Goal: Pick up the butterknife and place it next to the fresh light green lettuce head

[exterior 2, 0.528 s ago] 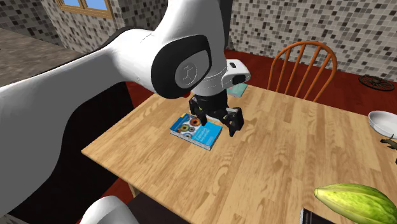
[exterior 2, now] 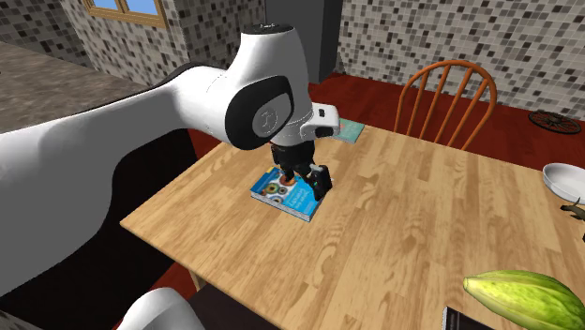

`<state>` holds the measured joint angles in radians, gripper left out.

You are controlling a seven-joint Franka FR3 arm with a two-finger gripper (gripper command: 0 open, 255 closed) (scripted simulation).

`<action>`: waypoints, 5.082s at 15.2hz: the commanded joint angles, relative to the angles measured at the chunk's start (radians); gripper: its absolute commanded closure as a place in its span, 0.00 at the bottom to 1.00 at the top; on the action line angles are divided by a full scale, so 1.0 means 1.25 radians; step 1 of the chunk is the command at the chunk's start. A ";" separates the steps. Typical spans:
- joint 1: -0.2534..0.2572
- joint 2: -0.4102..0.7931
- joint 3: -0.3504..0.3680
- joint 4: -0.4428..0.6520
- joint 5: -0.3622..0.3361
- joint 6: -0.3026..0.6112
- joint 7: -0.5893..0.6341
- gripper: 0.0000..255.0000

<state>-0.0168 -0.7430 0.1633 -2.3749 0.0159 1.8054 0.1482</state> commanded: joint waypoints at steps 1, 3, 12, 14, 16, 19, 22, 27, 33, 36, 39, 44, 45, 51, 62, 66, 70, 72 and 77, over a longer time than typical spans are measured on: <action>-0.009 0.025 0.041 -0.015 0.027 0.037 0.091 0.00; -0.019 0.057 0.079 -0.019 0.049 0.071 0.174 0.00; -0.089 0.273 0.252 0.038 0.090 0.230 0.551 0.00; -0.109 0.335 0.289 0.066 0.079 0.263 0.640 0.00; -0.129 0.401 0.323 0.098 0.056 0.294 0.732 0.00; -0.153 0.509 0.364 0.156 0.001 0.334 0.878 0.00; -0.158 0.624 0.384 0.225 -0.074 0.362 1.029 0.00; -0.115 0.808 0.356 0.360 -0.192 0.383 1.255 0.00; -0.077 0.900 0.319 0.413 -0.242 0.415 1.338 0.00; -0.069 0.923 0.309 0.412 -0.259 0.436 1.349 0.00; -0.067 0.928 0.307 0.412 -0.263 0.440 1.351 0.00; -0.067 0.928 0.308 0.412 -0.263 0.440 1.351 0.00; -0.067 0.928 0.308 0.412 -0.263 0.440 1.351 0.00; -0.065 0.930 0.307 0.405 -0.266 0.448 1.355 1.00; -0.080 0.889 0.326 0.437 -0.230 0.381 1.329 1.00; -0.085 0.870 0.334 0.456 -0.214 0.346 1.318 1.00; -0.089 0.852 0.340 0.478 -0.199 0.310 1.308 1.00; -0.091 0.845 0.343 0.490 -0.192 0.292 1.303 1.00; -0.094 0.828 0.349 0.523 -0.178 0.245 1.293 1.00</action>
<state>-0.1334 0.2972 0.5981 -1.7295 -0.2103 2.1249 1.7670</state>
